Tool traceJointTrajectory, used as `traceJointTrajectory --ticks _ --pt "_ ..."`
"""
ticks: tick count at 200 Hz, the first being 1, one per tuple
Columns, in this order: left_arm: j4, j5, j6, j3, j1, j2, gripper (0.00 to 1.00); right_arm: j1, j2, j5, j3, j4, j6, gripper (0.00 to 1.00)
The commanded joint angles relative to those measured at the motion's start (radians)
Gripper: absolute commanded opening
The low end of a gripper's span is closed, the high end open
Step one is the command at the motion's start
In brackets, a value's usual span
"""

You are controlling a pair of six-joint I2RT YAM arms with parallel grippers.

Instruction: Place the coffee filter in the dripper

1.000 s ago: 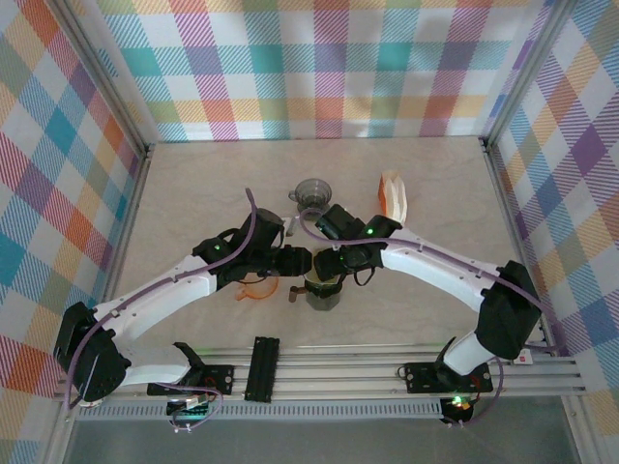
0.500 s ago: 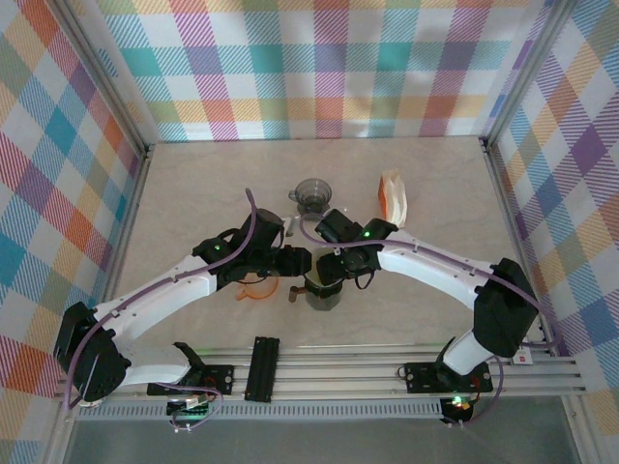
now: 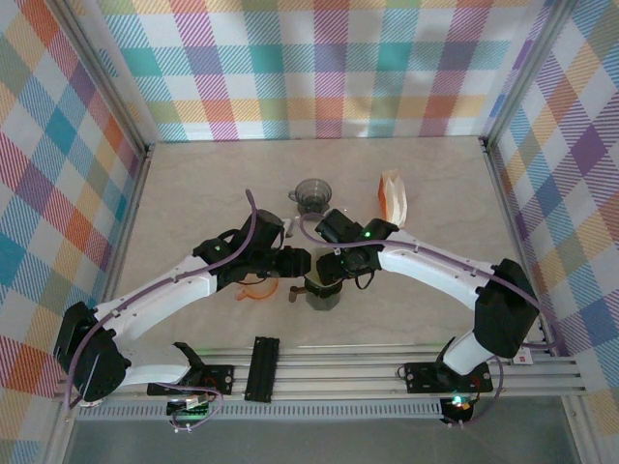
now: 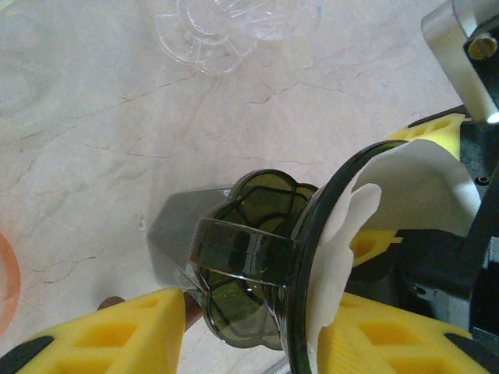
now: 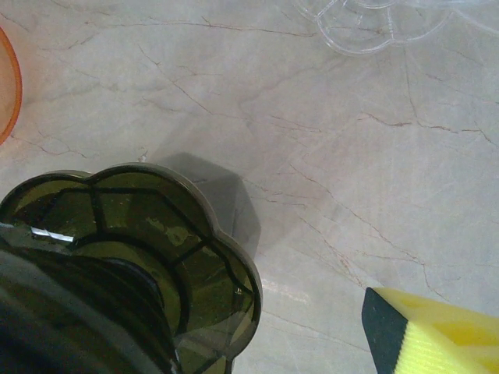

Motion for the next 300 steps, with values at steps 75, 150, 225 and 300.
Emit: traceJointTrajectory --ticks 75,150,225,300 --pt "0.003 -0.012 -0.019 -0.019 -0.009 -0.005 0.46 -0.005 0.013 0.000 -0.021 0.019 0.015 0.78" --pt "0.002 -0.017 -0.023 -0.019 -0.010 -0.010 0.46 -0.005 -0.089 0.026 0.027 -0.008 0.003 0.80" --pt "0.002 -0.016 -0.025 -0.005 -0.010 -0.019 0.47 -0.005 -0.290 0.106 -0.020 0.022 0.016 0.82" --pt "0.008 -0.001 -0.040 0.014 -0.009 -0.074 0.62 -0.004 -0.380 0.114 -0.061 0.061 0.033 0.83"
